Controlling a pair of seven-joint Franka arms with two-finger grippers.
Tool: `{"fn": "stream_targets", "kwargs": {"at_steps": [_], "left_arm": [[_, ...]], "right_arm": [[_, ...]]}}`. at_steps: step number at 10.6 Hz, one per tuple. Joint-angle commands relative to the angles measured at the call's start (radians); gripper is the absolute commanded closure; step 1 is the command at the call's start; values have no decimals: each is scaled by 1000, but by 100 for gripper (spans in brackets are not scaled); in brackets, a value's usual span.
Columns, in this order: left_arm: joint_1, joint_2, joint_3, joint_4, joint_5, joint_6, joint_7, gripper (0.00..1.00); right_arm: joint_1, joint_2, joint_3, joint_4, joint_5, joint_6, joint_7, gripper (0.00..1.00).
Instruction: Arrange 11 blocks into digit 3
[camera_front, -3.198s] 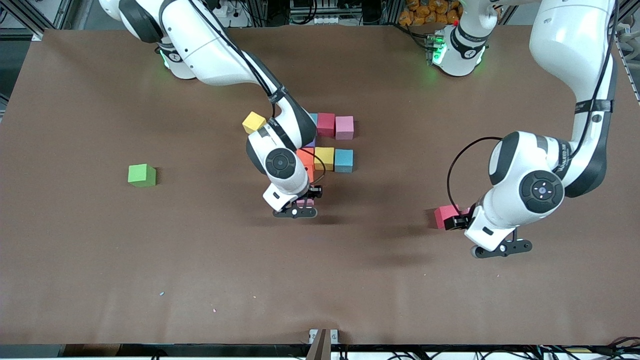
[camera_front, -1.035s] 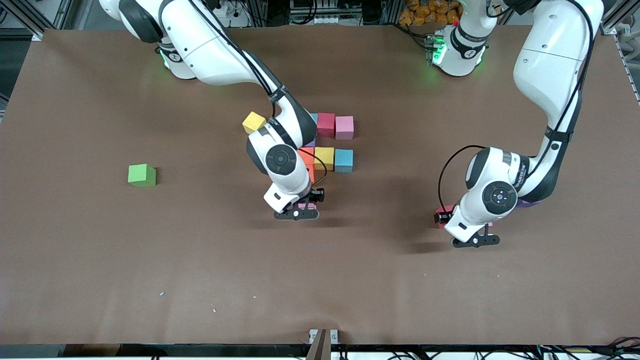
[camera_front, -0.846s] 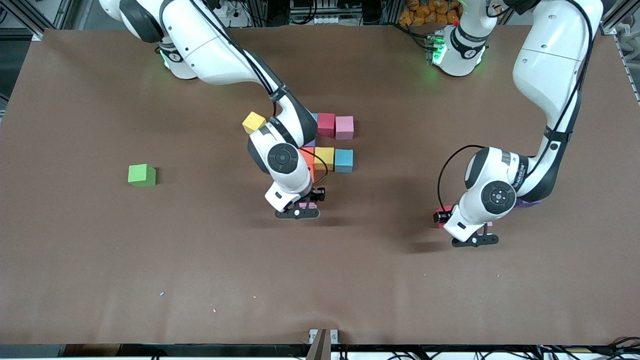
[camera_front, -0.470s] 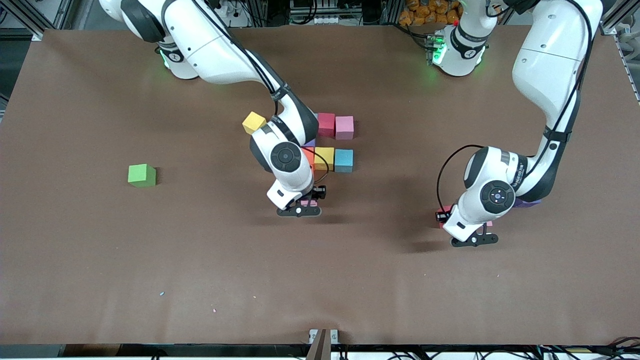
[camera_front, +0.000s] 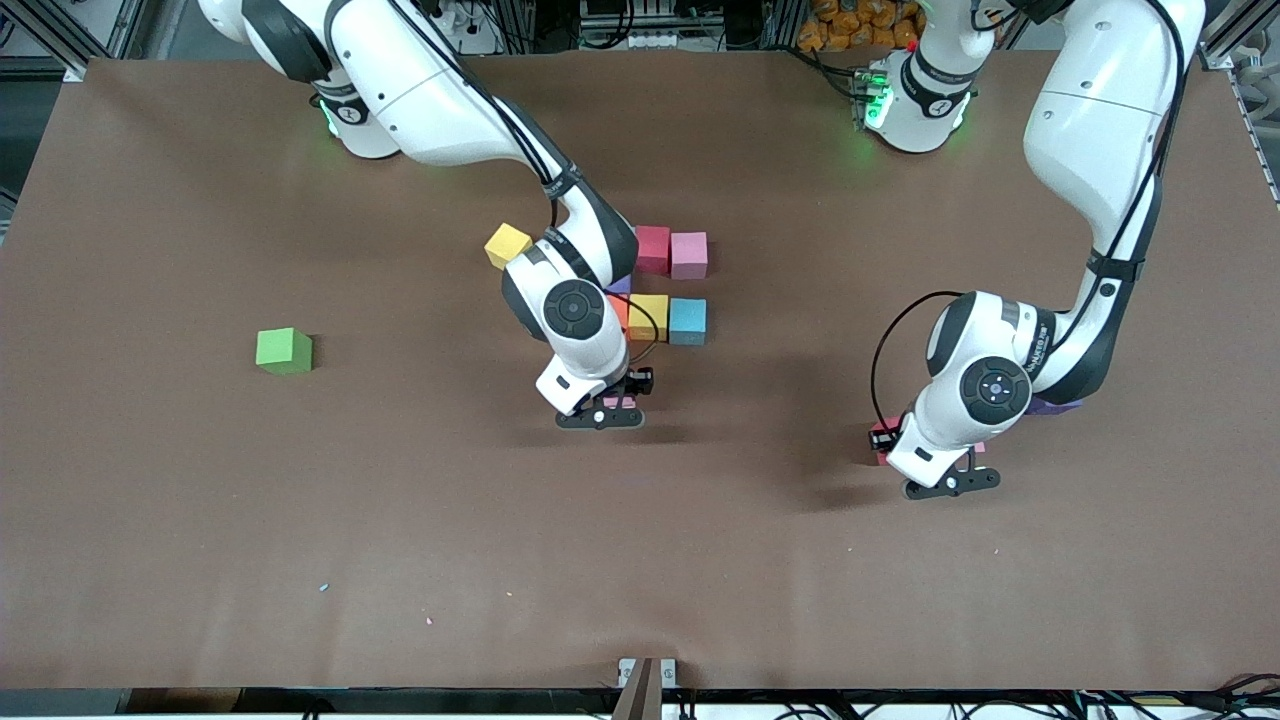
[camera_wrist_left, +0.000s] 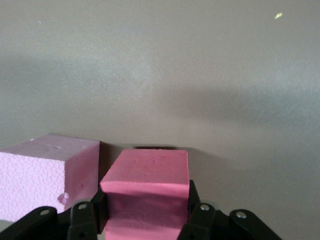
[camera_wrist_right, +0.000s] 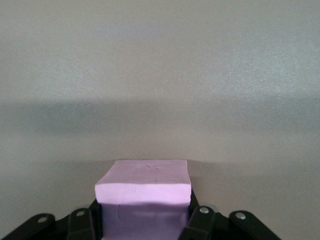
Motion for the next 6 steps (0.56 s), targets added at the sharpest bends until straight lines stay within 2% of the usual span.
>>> {"fn": "stream_targets", "kwargs": {"at_steps": [1,6], "left_arm": [[-9,-22,-14,15,12,-7,-47,100],[-13,-41,-31,35,9,-12,-74,100]], "right_arm": [[-1,-41,9,-68,-21,12,20,100],[-1,-55,9,-81,-19,3,22,100]]}}
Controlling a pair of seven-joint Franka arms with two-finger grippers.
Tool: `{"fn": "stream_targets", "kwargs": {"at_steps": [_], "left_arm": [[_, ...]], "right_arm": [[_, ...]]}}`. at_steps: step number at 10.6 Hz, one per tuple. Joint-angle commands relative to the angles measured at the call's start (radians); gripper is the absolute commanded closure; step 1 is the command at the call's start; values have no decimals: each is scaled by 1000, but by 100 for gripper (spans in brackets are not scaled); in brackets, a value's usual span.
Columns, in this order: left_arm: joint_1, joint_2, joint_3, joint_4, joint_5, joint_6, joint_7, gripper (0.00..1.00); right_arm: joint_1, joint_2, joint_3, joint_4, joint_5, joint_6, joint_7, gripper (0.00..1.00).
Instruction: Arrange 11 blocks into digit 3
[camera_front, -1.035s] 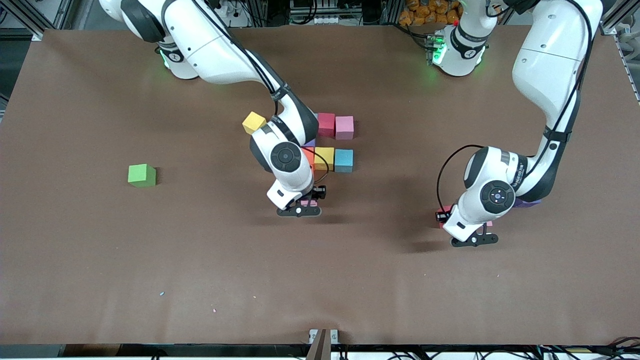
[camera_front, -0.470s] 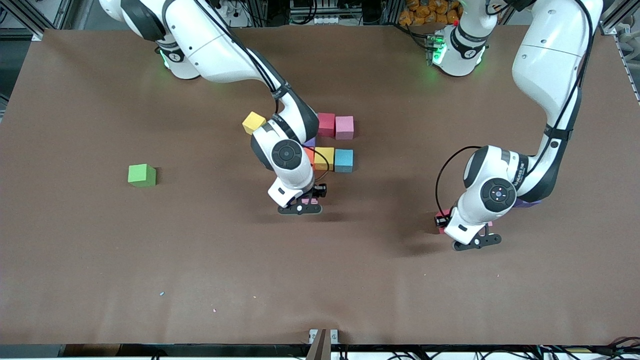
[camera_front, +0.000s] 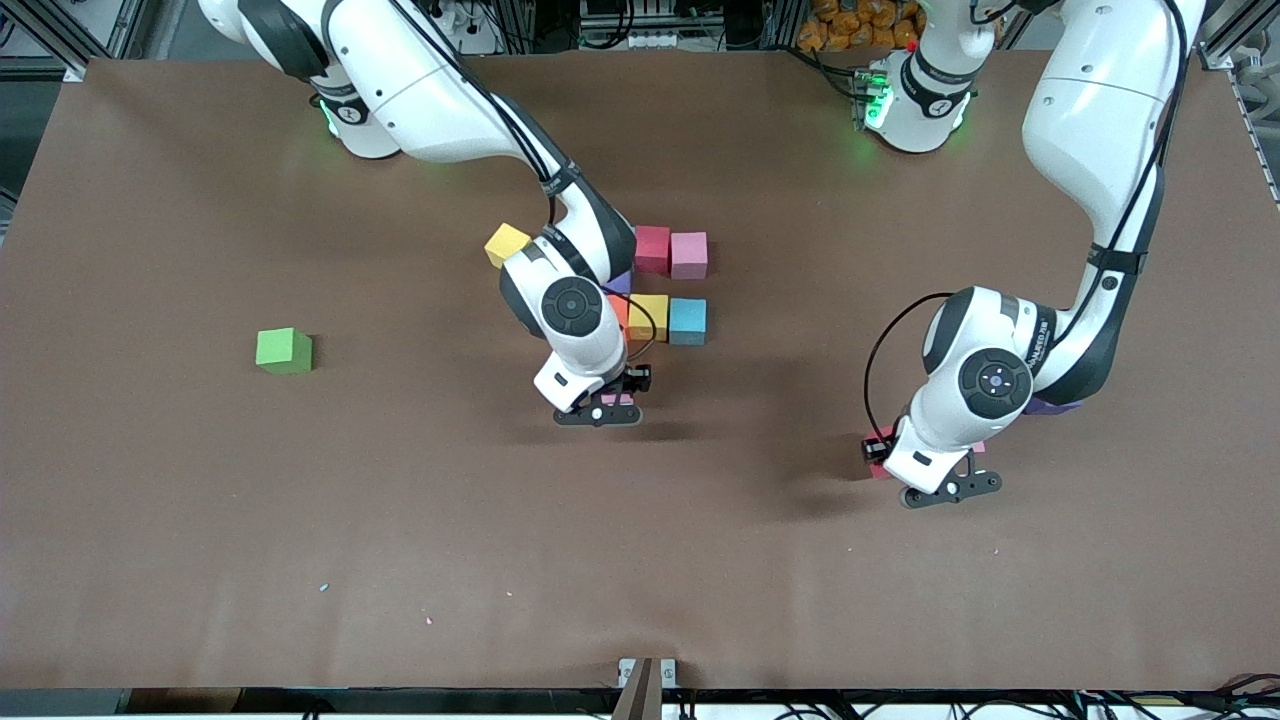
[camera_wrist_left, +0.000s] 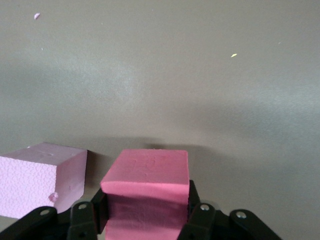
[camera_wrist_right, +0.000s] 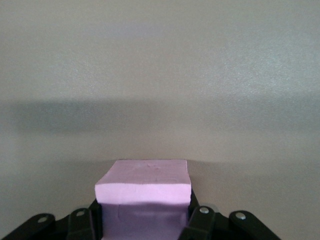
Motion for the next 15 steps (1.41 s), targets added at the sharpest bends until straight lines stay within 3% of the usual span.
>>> {"fn": "stream_targets", "kwargs": {"at_steps": [1,3,4,5,6,7,12,15], "left_arm": [[-5,-24,-12,-4,10,-12,-57,100],[-6,-23,-14,6,10,-12,-62,100],[-11,-24,-20,7,10,-12,-63,100],[-14,-24,-26,7,10,-12,-69,100],[-14,-24,-27,16,10,-12,-75,100],[-16,-24,-29,27,10,-15,-75,100],[-17,-32,-53,47,-57,-21,-113,100],[-49,-33,-60,49,-57,-22,-201,100]], "right_arm": [[-1,-36,8,-53,-17,4,22,100],[-1,-35,10,-55,-17,7,23,100],[-1,-34,10,-53,-17,7,37,91],[-1,-31,10,-52,-17,10,54,65],[-1,-31,10,-50,-17,12,59,25],[-1,-29,10,-50,-17,14,60,0],[-3,-38,8,-41,-20,3,48,0],[-16,-103,7,-41,-20,-64,17,0]]}}
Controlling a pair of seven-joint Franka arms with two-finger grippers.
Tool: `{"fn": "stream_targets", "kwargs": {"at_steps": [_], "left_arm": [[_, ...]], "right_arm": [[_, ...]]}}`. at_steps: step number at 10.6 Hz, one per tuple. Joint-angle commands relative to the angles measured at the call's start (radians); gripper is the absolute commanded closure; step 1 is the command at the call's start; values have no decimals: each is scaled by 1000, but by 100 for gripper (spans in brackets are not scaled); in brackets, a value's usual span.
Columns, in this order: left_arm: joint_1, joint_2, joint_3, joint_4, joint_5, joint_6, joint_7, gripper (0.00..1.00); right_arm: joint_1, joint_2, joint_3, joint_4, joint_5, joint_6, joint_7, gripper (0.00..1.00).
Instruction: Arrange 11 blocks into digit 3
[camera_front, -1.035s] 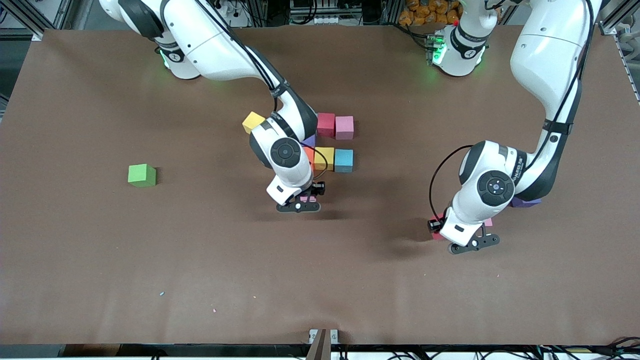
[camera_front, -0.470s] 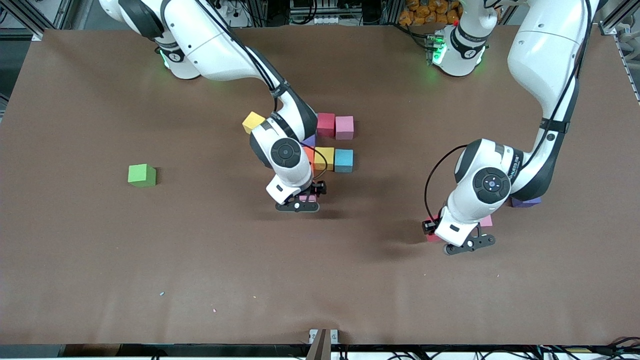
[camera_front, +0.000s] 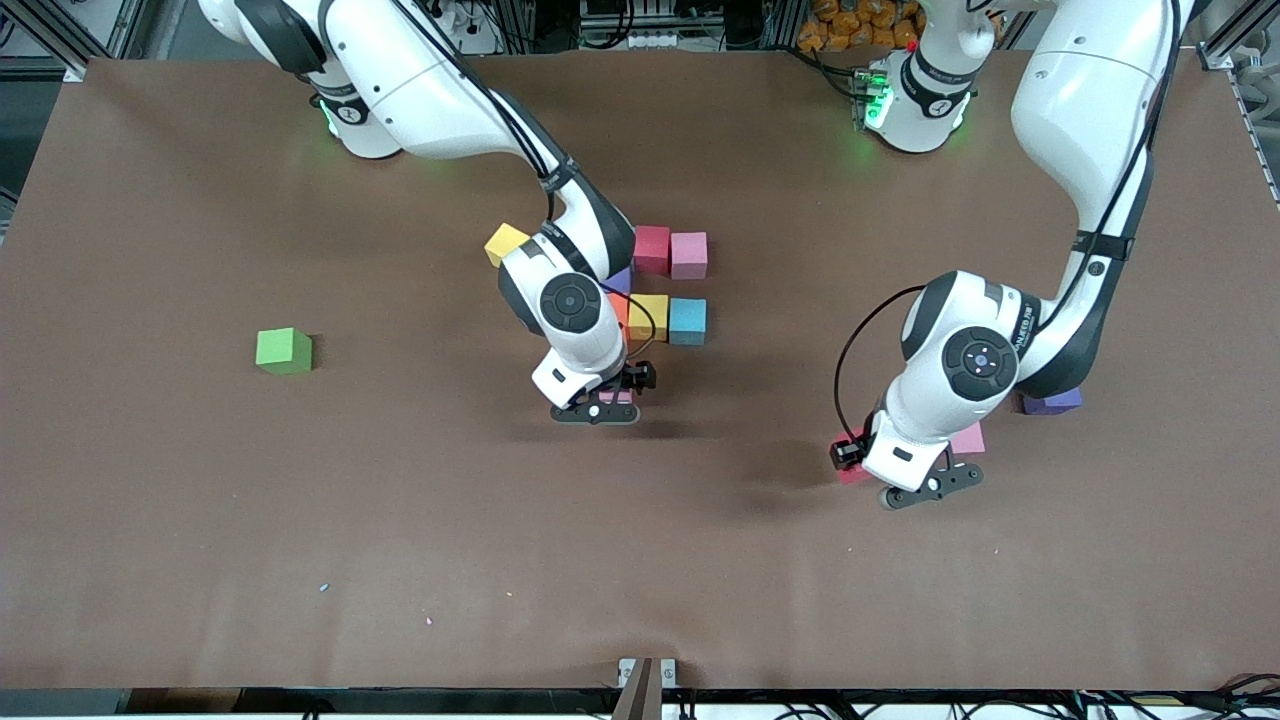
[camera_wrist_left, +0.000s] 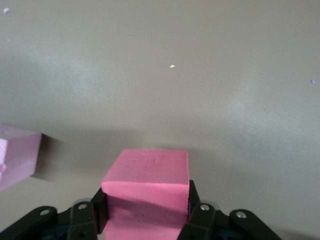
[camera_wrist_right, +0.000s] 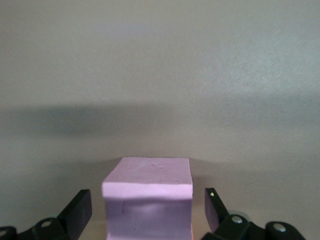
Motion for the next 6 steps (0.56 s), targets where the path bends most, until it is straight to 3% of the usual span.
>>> {"fn": "stream_targets", "kwargs": {"at_steps": [1,3,6], "left_arm": [[-33,-18,3,-2,-16,-19,-82,100],[-59,-18,-2,-2,-16,-19,-192,100],[-102,-14,-2,-4,-8,-21,-539,100]], "right_arm": [[-17,-97,5,-30,-18,-104,-26,0],[-40,-155,5,-33,-18,-189,-50,0],[-100,-238,-4,-77,-18,-298,-79,0]]}}
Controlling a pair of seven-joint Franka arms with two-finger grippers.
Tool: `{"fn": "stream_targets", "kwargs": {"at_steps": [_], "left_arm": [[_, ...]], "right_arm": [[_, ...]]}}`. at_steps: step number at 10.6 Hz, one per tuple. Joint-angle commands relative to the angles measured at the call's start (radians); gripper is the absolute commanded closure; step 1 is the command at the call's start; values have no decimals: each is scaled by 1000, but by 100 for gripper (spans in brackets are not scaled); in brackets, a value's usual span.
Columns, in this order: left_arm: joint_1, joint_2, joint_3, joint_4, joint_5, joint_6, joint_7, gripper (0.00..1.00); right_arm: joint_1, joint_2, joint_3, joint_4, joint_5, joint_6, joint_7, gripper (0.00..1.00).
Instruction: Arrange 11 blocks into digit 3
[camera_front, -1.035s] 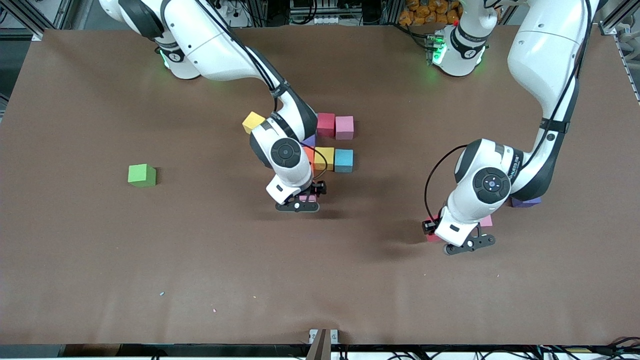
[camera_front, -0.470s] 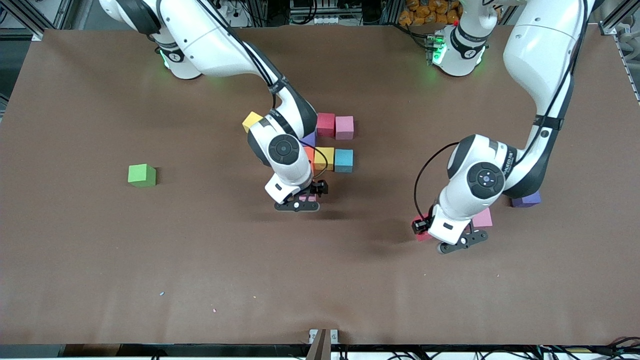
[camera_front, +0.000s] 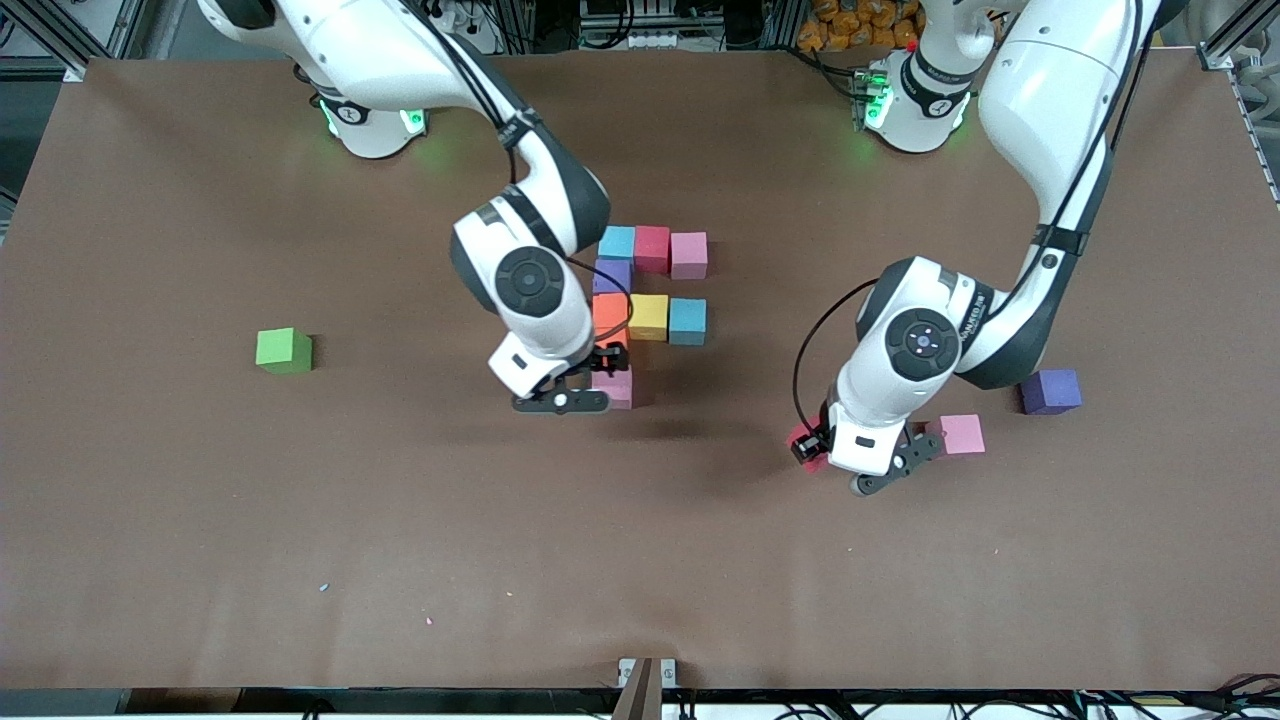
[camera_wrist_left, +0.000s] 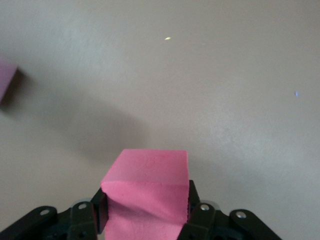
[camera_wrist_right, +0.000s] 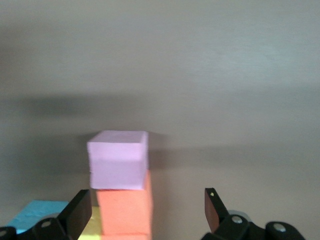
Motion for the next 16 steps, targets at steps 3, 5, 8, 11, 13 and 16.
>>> {"fn": "stream_targets", "kwargs": {"at_steps": [3,5,8,11,13,16], "left_arm": [[-55,-12,3,-3,-15,-19,-169,100],[-67,-9,3,-2,-23,-19,-259,100],[-136,22,17,17,-20,-17,-399,100],[-155,60,14,92,-26,-19,-601,100],[-173,74,14,100,-23,-17,-612,100],[-197,92,13,116,-26,-17,-679,100]], "right_arm": [[-49,-211,-54,-203,-39,-40,-55,0],[-157,-288,-54,-223,-41,-147,-181,0],[-329,-399,-54,-222,-59,-311,-349,0],[-472,-480,-51,-219,-91,-403,-516,0],[-582,-491,-28,-216,-76,-416,-544,0],[-704,-516,80,-199,-90,-410,-535,0]]}}
